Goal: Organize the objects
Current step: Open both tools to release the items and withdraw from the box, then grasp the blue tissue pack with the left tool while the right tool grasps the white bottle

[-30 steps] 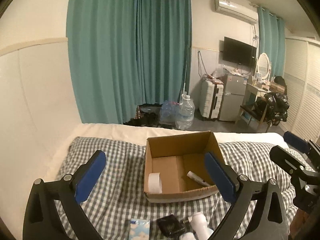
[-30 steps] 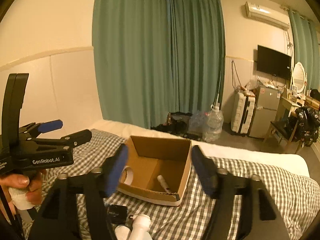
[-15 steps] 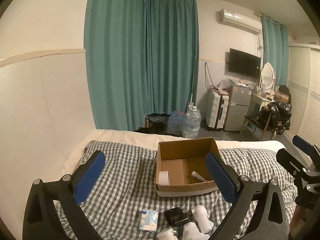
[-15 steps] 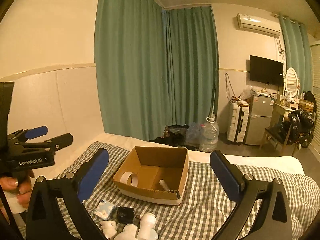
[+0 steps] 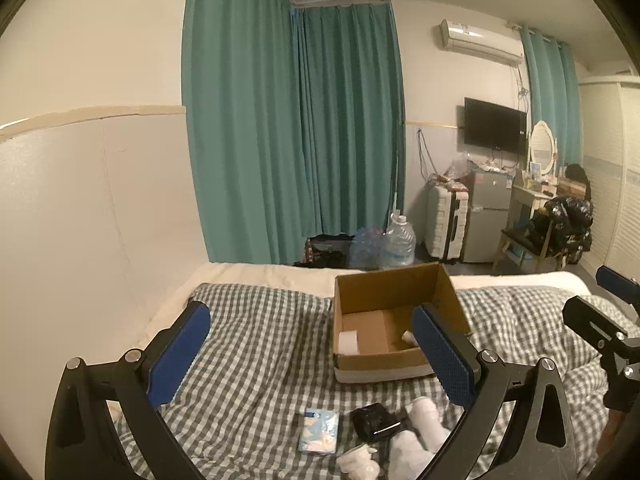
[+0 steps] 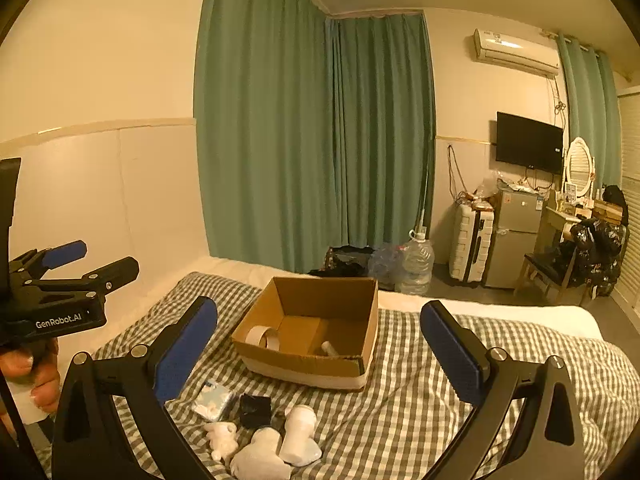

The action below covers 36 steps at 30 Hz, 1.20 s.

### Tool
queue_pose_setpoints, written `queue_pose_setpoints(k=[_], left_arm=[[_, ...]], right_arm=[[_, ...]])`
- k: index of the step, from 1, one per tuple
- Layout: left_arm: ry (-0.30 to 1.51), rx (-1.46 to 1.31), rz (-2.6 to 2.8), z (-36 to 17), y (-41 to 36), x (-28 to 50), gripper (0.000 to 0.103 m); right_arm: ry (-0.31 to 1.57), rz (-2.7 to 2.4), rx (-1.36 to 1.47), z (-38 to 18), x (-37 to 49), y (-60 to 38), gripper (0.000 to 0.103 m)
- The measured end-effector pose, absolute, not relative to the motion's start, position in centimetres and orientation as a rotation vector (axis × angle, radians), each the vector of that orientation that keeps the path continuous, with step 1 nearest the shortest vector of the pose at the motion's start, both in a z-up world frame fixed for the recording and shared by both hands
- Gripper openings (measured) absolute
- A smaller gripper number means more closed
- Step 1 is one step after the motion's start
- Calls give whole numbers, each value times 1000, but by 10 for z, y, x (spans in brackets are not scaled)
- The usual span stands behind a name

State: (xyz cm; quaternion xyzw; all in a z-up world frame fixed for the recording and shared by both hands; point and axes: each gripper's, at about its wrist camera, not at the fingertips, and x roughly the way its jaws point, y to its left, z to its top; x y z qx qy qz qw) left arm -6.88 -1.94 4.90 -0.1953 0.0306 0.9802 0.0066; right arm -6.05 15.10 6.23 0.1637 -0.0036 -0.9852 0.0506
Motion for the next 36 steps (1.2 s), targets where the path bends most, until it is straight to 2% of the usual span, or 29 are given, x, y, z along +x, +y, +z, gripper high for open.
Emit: queue_pose_setpoints(k=[10, 16, 21, 27, 36], left_arm=[[91, -752, 3045, 2, -26, -92, 102], [107, -870, 3018, -31, -27, -113, 93], [123, -971, 2995, -61, -24, -131, 92], [161, -1109, 2952, -99, -25, -149, 92], [104, -1375, 2836, -146, -34, -177, 89]], right_arm=[[4, -2958, 591, 24, -80, 144, 102], [-5, -2933, 685, -5, -99, 144, 93], [-2, -2902, 785, -34, -116, 145, 79], [1, -2855, 912, -71, -137, 142, 67], [10, -2781, 1088, -119, -168, 132, 64]])
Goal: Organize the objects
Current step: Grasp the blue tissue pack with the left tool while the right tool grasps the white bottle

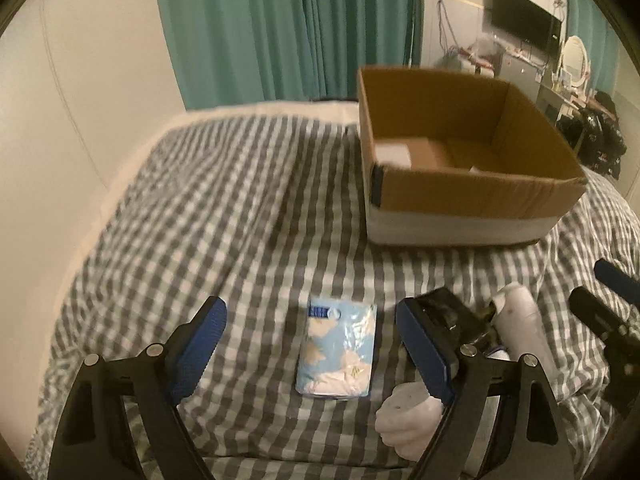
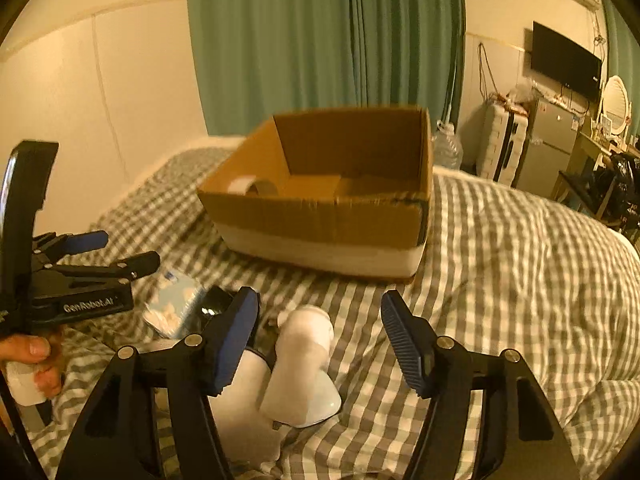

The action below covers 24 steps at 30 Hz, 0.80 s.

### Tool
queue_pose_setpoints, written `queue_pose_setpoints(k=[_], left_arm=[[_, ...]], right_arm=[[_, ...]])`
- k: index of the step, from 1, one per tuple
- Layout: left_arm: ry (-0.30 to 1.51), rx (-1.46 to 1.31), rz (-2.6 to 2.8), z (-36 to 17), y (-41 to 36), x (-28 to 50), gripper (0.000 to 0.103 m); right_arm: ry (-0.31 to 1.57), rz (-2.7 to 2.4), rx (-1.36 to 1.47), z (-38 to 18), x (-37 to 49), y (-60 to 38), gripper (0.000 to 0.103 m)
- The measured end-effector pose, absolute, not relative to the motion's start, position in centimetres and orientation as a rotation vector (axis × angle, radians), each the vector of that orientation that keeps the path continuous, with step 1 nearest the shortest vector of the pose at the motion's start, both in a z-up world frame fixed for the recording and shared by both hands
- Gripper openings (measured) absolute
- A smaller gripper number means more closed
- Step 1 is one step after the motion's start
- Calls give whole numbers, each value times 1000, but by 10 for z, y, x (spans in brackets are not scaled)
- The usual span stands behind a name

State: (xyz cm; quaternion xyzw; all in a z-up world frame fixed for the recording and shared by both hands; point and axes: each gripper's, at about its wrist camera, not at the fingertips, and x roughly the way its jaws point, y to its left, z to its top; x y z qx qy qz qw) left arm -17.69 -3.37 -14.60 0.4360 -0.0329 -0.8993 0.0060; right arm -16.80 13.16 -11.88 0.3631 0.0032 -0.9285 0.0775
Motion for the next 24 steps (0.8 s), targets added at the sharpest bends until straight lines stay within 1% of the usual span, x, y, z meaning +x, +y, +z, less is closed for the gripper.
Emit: queue_pose_setpoints(k=[6, 12, 17, 18, 20, 22, 24], left_arm=[[-129, 1538, -2725, -181, -29, -195, 88], [-75, 1656, -2667, -205, -33, -206, 88], [-115, 1720, -2631, -220, -26, -211, 86], [-117, 1731, -2626, -222, -25, -212, 83], [-99, 1746, -2627, -224, -25, -213, 76], [-82, 1739, -2635, -224, -25, -212, 63], [-85, 1727, -2641, -224, -24, -210, 54]], right_arm=[[-4, -2722, 1192, -147, -181, 129, 64], [-8, -2668, 1265, -167, -191, 126, 64], [13, -2654, 1318, -180, -196, 120, 64], [19, -2650, 1333, -183, -197, 119, 63], [25, -2642, 1351, -187, -198, 118, 55], [27, -2639, 1361, -189, -198, 118, 55], [30, -2637, 1371, -190, -197, 118, 54]])
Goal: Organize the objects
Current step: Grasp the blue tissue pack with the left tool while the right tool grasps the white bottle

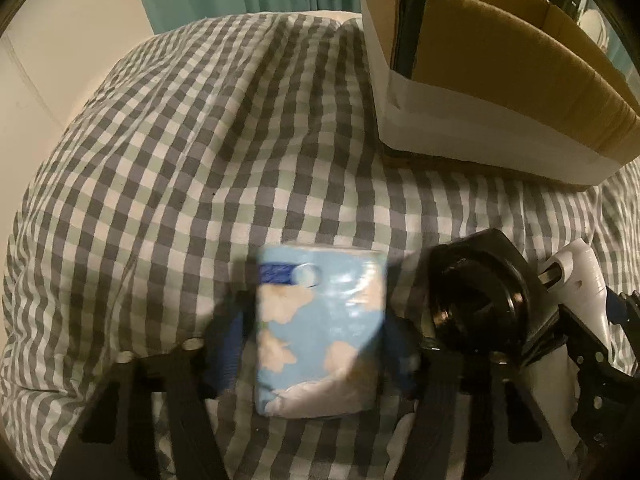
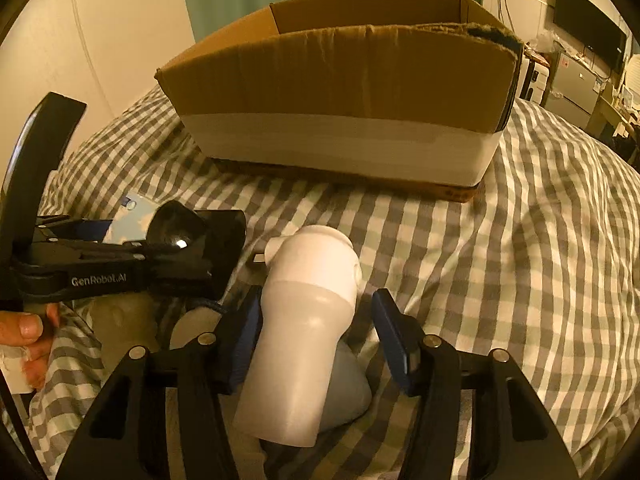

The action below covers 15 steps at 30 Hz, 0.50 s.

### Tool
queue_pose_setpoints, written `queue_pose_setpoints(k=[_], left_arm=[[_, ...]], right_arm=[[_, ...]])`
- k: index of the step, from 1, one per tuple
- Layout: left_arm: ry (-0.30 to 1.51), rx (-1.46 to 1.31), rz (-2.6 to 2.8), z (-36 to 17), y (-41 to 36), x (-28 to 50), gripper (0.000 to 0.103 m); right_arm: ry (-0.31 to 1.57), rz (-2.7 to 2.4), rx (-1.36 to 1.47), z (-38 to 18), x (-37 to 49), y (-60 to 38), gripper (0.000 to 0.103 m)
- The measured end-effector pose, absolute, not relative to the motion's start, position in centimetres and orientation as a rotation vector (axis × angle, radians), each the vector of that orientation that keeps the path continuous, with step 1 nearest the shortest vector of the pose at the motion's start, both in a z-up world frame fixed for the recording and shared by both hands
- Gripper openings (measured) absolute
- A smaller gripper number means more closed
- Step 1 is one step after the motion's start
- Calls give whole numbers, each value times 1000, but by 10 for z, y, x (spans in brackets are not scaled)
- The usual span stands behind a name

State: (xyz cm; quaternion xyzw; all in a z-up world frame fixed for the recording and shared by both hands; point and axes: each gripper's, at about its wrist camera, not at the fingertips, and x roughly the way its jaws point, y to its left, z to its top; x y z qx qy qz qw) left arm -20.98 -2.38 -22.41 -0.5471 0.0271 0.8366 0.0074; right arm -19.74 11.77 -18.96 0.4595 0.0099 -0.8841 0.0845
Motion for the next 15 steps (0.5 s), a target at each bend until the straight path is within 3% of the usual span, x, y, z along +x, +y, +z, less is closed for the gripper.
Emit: queue_pose_setpoints(k=[5, 7, 15], left_arm=[[102, -1656, 2661, -211, -22, -201, 52], [111, -1615, 2688, -203, -21, -197, 52], [215, -1495, 2735, -171, -3, -167, 52]], right_arm=[[25, -2613, 1409, -195, -196, 118, 46], [3, -2624, 1400, -193, -194, 121, 38], [4, -2644, 1361, -184, -177, 124, 38]])
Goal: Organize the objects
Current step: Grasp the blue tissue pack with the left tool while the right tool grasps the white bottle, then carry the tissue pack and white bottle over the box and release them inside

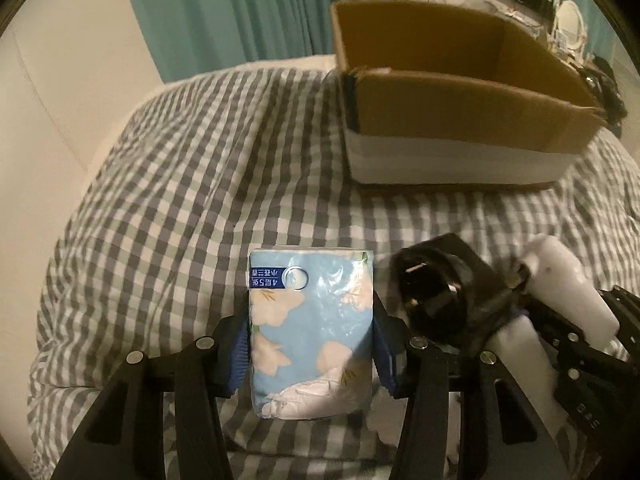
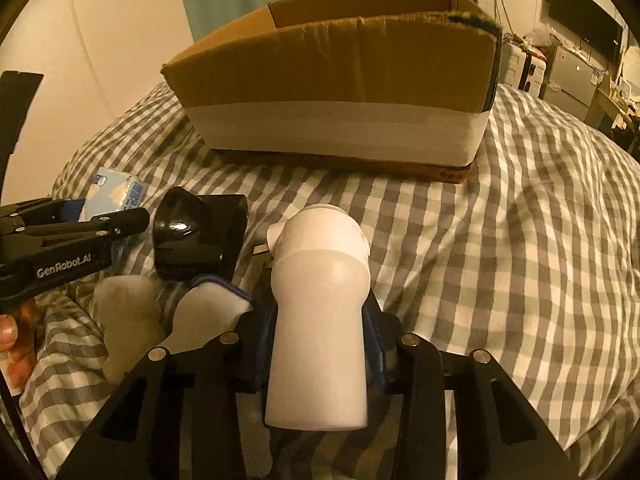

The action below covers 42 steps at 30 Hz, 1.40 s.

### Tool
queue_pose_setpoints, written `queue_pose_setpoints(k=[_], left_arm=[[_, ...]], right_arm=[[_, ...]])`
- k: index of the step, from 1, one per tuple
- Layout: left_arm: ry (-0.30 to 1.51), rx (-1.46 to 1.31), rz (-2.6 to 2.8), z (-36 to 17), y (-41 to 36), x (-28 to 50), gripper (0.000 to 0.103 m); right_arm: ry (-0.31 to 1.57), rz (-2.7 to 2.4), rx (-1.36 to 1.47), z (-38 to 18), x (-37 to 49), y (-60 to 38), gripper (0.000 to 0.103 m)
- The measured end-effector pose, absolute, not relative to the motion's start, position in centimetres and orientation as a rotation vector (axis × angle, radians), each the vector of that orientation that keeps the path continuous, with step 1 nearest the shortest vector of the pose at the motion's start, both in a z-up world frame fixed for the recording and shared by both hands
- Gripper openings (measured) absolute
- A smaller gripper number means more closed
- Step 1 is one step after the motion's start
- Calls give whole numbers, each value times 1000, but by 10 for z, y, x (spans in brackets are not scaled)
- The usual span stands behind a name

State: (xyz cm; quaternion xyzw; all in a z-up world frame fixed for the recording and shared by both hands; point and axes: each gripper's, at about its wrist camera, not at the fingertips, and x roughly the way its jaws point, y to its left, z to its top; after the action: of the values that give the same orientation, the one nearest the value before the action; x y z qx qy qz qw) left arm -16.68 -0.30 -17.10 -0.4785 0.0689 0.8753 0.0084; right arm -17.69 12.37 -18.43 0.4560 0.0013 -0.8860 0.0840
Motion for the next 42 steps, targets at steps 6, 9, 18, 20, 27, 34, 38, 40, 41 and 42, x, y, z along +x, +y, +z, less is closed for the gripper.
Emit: queue_pose_setpoints(k=[6, 9, 18, 20, 27, 34, 38, 40, 41, 42], left_arm=[[188, -1401, 2779, -149, -11, -148, 52], [196, -1348, 2801, -137, -8, -134, 52], [227, -1236, 2840, -113, -5, -112, 52], [210, -1223, 2844, -109, -7, -110, 52], [160, -1168, 2855, -96, -10, -109, 52], [102, -1141, 2855, -85, -11, -121, 52], [82, -1096, 2856, -75, -6, -124, 52], [63, -1058, 2858, -65, -3, -122, 52], [57, -1040, 2861, -60, -2, -121, 52], [49, -1017, 2864, -54, -1, -119, 52]], right_arm=[[12, -2683, 1322, -174, -156, 133, 36], [14, -2702, 1301, -162, -146, 138, 35], [17, -2741, 1257, -142, -128, 138, 2], [-24, -2745, 1226, -140, -130, 142, 2], [-55, -2654, 1304, -164, -169, 128, 35], [-32, -2566, 1384, -184, -214, 117, 49], [5, -2541, 1432, -193, -225, 112, 48], [-13, -2534, 1433, -194, -228, 113, 48], [-15, -2529, 1438, -196, -229, 113, 49], [-9, -2523, 1442, -198, -231, 112, 50]])
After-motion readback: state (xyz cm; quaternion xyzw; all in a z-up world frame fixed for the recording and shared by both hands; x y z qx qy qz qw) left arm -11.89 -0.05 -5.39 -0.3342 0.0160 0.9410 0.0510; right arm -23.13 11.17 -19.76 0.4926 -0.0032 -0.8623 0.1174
